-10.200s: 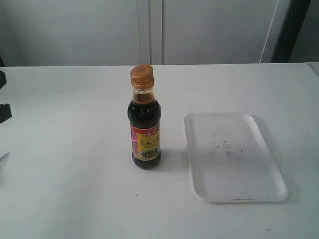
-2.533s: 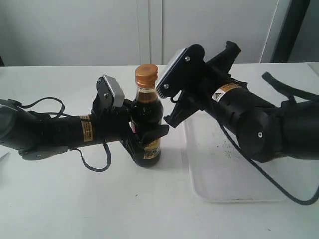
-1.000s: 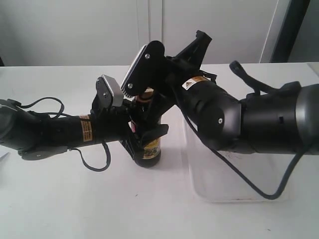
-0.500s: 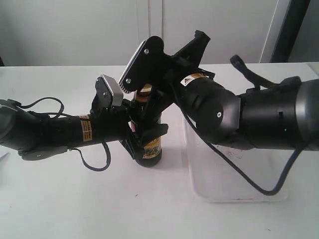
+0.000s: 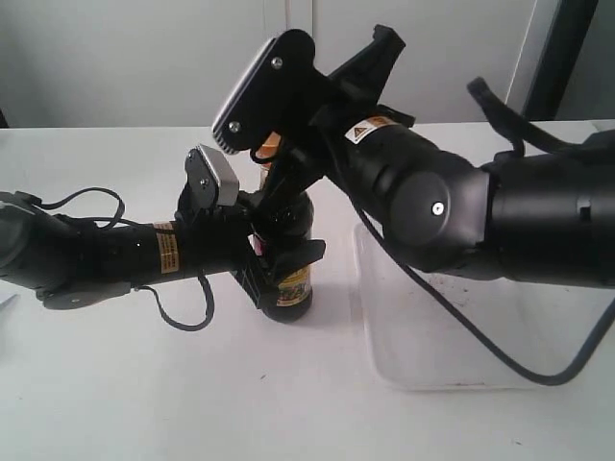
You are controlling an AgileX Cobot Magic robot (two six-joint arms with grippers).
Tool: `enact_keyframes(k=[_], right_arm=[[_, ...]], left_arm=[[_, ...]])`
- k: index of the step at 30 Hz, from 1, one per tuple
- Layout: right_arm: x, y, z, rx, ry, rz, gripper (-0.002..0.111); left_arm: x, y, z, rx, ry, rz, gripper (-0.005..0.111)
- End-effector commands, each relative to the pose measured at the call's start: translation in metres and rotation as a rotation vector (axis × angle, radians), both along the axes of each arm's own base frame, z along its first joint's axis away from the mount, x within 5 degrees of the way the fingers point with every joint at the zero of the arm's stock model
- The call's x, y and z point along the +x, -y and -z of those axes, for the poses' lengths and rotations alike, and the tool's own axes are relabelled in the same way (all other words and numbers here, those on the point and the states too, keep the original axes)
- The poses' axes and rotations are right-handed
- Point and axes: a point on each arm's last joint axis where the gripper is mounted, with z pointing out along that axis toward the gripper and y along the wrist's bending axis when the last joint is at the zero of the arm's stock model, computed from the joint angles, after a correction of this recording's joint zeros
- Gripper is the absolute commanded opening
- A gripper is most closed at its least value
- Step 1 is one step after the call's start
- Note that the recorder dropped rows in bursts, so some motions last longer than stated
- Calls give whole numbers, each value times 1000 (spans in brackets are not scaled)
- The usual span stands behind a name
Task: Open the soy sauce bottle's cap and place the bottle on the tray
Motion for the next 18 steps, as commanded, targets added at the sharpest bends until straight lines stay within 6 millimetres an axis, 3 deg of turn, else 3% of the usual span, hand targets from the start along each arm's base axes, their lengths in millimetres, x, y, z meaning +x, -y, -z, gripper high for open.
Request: enact_keyframes(k=[1,10,18], right_arm=[[-2,6,-15,44,51,26,0],[-1,20,-19,27,-1,97,0],[6,60,-14,98,-402,-32,0]], left_arm=[[-3,3,1,6,8,26,0],[-3,3,1,6,8,26,0],[-3,3,1,9,4,35,0]])
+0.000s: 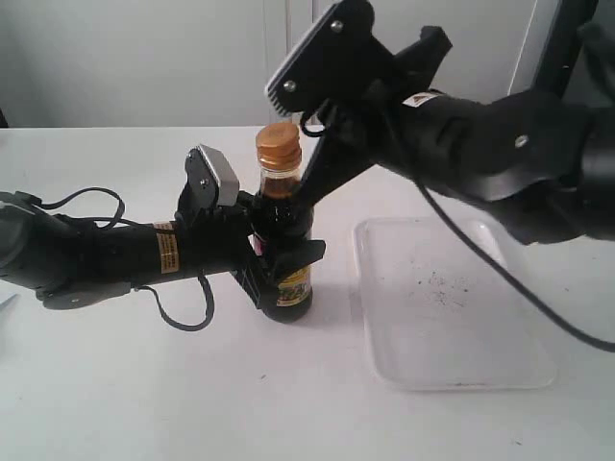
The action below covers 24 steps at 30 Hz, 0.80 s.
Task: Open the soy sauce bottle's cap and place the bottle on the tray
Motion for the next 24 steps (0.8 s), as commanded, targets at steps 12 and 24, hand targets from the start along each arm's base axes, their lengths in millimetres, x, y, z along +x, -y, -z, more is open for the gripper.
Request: enact_keyframes(k=[12,24], right_arm=[[15,108,12,76,-515,74,0],[17,124,17,1,-543,170,0]], left_arm=[[-4,3,1,1,-21,32,65],[-4,2,-14,-32,-5,15,105]])
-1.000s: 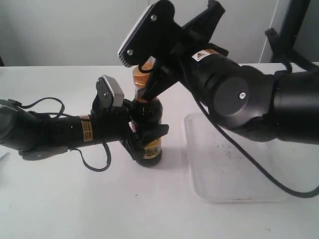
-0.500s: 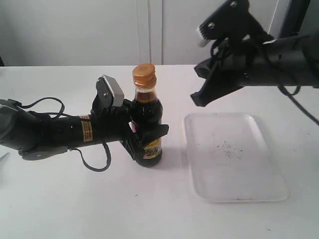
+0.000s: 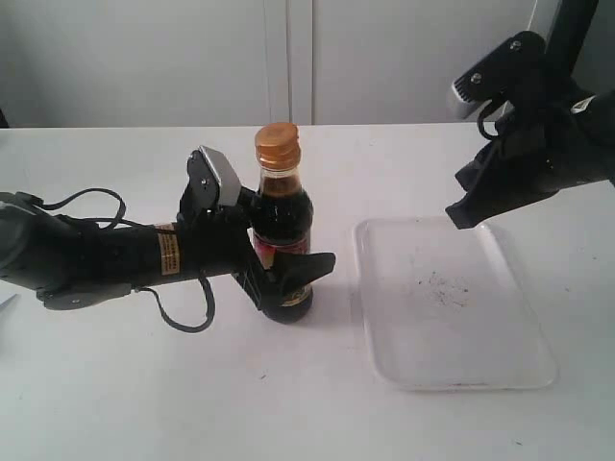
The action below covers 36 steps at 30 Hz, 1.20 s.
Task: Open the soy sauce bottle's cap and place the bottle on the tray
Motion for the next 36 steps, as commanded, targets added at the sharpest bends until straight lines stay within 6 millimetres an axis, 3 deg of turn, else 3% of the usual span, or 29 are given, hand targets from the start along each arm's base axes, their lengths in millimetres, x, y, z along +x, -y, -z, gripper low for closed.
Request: enact_keyframes(k=[1,14,22,26,28,32,35,36], right_arm=[[0,2,-2,-1,2,6,0],[0,1,-2,18,2,15,0],[1,1,-8,9,10,2,0],[3,-1,-21,-5,5,-26,0],[3,0,-26,-23,5,-30,0],[4,5,-27,-114,29,-45,0],[7,8,-29,-132,62,-19,0],[8,8,-29,-127,74,-12,0]], left_arm=[[-4,1,-21,-34,35,15,105],[-21,-13,-117,-211,233,-60,105],[-30,-22,-165,-333,306,-98,105],[-27,-29,-190,-243,346,-212,105],[-22,-36,-198,-111,382,-311,104],[-16,-53,-203,155,404,-484,87],[-16,-65,-205,278,373,-575,64],[-16,-69,-205,310,353,-603,52]])
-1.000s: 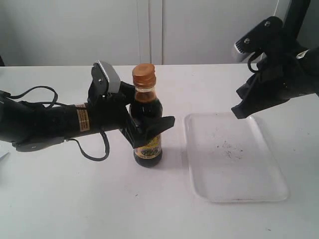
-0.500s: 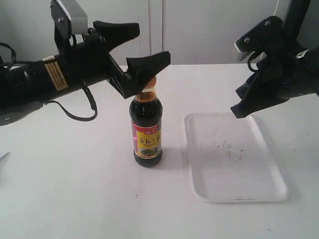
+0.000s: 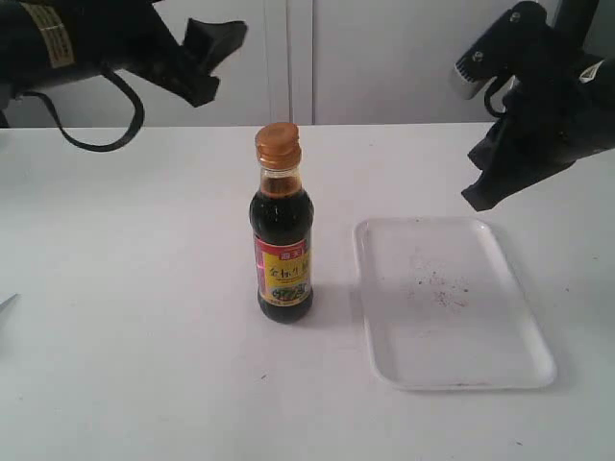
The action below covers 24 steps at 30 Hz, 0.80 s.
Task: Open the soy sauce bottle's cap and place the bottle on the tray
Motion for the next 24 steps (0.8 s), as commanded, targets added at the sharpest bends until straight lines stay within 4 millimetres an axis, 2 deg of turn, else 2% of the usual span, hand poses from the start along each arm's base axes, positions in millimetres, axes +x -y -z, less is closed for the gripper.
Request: enact_keyframes(k=[1,4,5,8,15,18,21,24], right_arm=[[3,4,-7,-13,60,29,0],[4,4,-8,1,70,46,0],[5,5,-7,13,65,65,0],[8,15,-11,51,37,167,0],[3,63,-28,33,-156,422,0],[-2,81,-30,48,-217,526,0],[-8,95,-30,64,-249,602,0],[-13,103,-33,85,-250,652,0]], left_arm=[[-3,-18,-3,125,-78,-167,43],[-3,-28,2,190,-155,-261,8],[-2,-33,5,217,-189,-304,0],[2,-51,10,204,-316,-449,0],[0,-107,10,243,-597,-846,0],[-9,-120,16,288,-733,-929,0],[-20,-126,21,363,-853,-973,0],[-35,-127,20,355,-942,-984,0]])
